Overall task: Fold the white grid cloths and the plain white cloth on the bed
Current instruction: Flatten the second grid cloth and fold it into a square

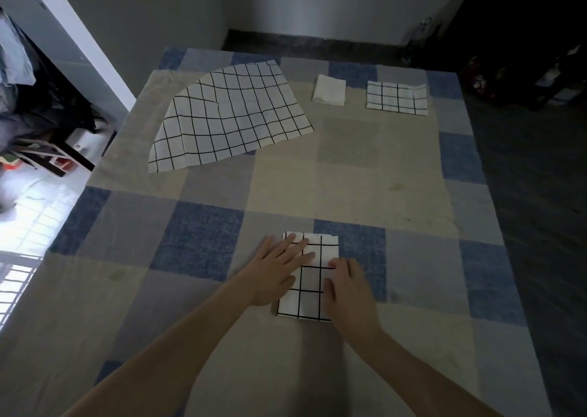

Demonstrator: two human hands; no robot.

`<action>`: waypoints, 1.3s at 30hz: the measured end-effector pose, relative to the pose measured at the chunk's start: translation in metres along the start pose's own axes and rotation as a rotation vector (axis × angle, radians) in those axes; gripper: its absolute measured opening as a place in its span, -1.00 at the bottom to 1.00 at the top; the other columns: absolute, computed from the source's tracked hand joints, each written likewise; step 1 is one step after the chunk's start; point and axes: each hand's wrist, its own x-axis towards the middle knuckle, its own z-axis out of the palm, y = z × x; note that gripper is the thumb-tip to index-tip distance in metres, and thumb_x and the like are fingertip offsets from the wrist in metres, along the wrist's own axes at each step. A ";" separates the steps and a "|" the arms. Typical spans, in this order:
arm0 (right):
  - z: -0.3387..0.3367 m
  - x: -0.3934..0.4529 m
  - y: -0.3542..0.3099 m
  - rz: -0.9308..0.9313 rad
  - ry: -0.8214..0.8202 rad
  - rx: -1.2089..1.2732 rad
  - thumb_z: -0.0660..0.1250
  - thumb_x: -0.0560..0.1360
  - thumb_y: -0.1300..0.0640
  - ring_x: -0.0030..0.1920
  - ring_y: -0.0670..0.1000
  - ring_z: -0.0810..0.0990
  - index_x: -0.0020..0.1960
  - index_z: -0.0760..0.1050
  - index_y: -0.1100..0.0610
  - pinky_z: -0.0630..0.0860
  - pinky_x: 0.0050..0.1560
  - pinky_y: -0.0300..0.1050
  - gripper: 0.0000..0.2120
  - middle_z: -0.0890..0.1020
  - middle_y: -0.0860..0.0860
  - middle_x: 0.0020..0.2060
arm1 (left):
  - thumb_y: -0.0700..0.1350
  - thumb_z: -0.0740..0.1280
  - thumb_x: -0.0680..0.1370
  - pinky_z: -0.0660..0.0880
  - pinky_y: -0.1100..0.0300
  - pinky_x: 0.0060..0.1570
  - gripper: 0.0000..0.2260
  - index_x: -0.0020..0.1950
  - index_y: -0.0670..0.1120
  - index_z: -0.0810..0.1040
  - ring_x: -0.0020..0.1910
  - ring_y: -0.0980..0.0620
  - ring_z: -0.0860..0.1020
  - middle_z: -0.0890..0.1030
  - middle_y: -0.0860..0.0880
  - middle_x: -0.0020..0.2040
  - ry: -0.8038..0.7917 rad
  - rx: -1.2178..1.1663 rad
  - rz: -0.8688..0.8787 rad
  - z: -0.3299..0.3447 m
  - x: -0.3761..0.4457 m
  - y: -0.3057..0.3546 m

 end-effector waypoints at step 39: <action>0.042 0.022 0.021 -0.133 -0.064 -0.330 -0.01 0.59 -0.08 0.53 0.06 0.04 0.54 0.13 0.15 -0.01 0.45 0.09 -0.43 0.15 0.11 0.53 | 0.15 -0.29 0.64 -0.05 -0.03 0.48 -0.43 0.59 -0.05 0.04 0.57 0.04 -0.07 0.03 -0.01 0.59 0.310 -0.165 -0.445 0.032 0.008 0.062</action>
